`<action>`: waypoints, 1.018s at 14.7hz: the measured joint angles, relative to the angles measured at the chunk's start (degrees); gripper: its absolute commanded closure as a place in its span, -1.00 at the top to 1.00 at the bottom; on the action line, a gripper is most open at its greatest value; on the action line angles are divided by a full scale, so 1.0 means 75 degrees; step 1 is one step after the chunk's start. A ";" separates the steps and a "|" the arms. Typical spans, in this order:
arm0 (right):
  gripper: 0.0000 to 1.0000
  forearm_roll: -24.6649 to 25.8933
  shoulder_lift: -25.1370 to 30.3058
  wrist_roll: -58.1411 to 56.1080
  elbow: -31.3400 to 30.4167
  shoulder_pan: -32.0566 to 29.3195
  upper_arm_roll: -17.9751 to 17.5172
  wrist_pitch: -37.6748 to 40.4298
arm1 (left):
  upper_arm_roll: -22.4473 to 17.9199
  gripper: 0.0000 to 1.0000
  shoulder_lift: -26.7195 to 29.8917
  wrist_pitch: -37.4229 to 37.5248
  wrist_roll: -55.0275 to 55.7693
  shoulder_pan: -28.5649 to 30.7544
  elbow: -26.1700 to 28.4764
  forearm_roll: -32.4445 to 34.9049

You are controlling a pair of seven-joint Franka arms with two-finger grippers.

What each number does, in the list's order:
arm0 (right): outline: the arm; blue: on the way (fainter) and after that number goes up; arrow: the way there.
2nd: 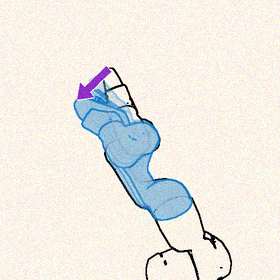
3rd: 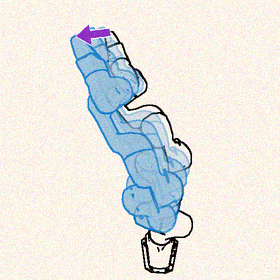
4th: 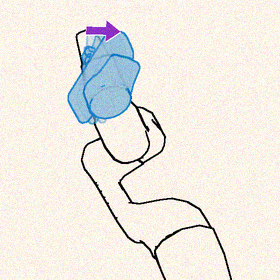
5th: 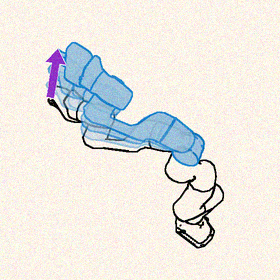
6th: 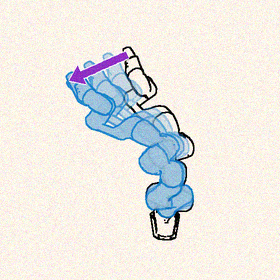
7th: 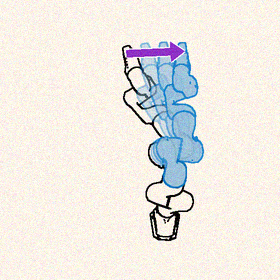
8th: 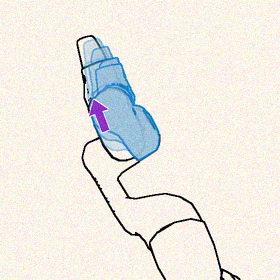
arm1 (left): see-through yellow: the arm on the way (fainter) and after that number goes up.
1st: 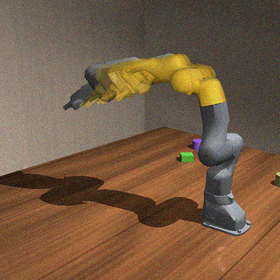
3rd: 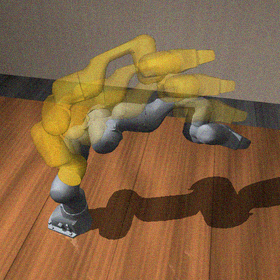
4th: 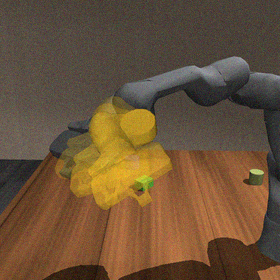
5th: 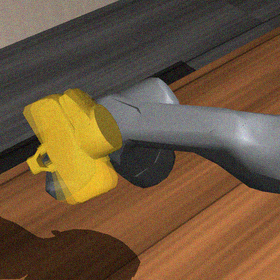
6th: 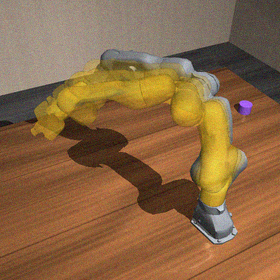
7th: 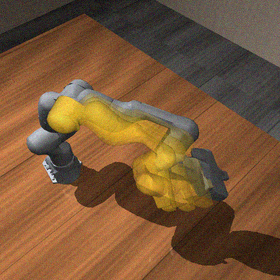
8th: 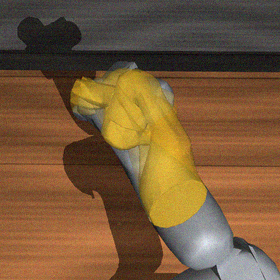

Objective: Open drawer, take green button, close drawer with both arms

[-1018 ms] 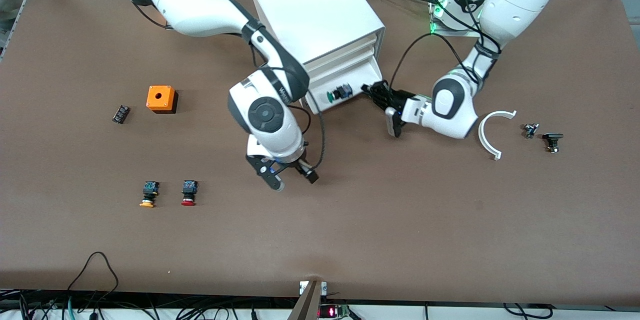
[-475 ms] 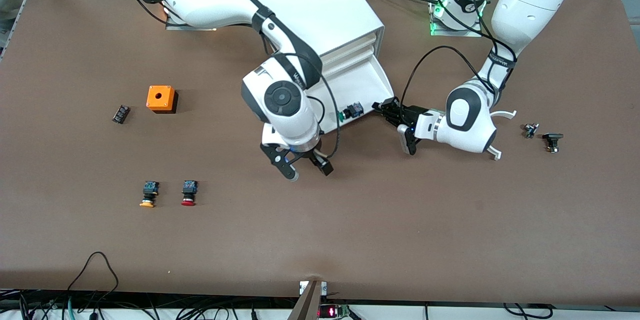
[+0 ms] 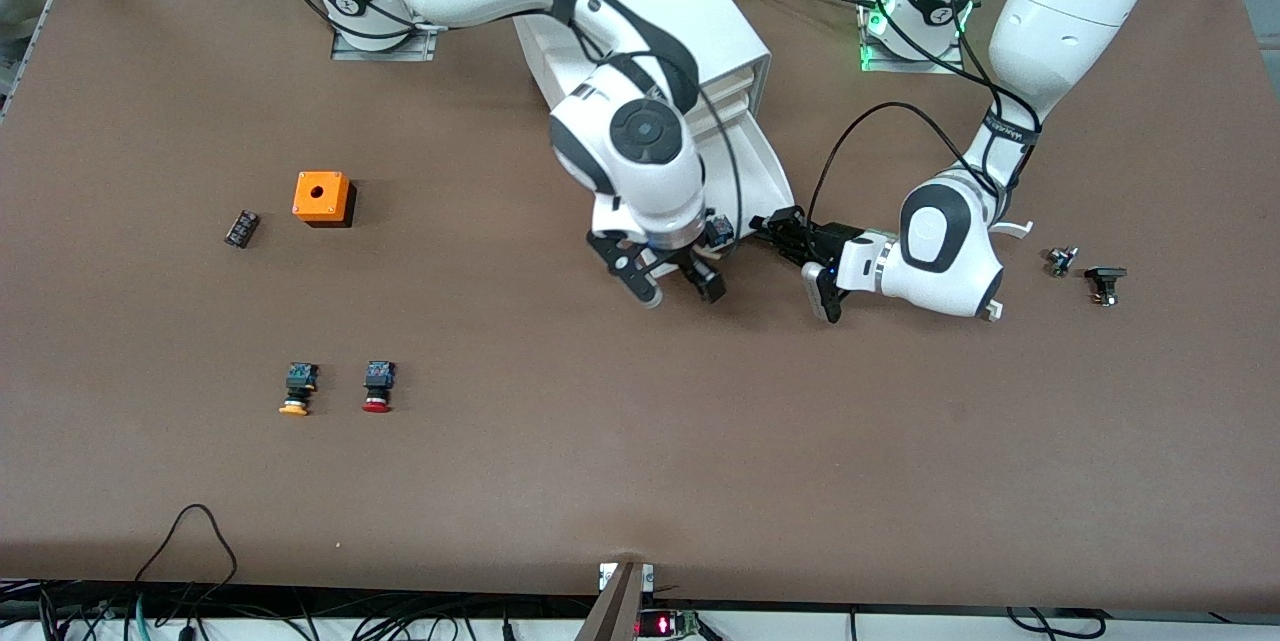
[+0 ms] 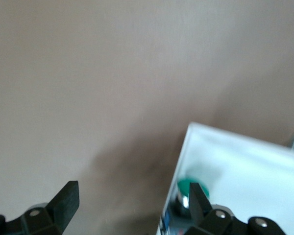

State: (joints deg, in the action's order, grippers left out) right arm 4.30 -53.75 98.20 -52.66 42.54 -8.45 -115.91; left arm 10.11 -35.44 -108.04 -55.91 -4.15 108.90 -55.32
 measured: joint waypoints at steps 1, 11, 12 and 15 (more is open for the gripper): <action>0.99 0.0000 0.0000 0.0134 0.0012 0.0124 0.0001 0.0000 | -0.0001 1.00 0.0001 0.0002 0.0120 0.0033 -0.0053 0.0000; 0.99 0.0000 -0.0226 0.0599 -0.0300 0.0535 0.0003 0.0037 | -0.0032 1.00 0.0256 0.2783 0.2301 0.0933 -0.2110 0.1446; 0.99 0.0000 -0.0252 0.0672 -0.0372 0.0566 0.0003 -0.0003 | -0.0033 1.00 0.0278 0.3089 0.2625 0.0989 -0.2421 0.1601; 0.98 0.0000 -0.0280 0.0903 -0.0479 0.0670 0.0002 -0.0073 | -0.0033 1.00 0.0351 0.3776 0.3462 0.1058 -0.3113 0.2063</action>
State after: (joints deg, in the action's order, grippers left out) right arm 4.30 -55.85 104.97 -56.26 47.56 -8.43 -116.46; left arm 9.86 -32.81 -79.72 -29.95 3.78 85.55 -39.85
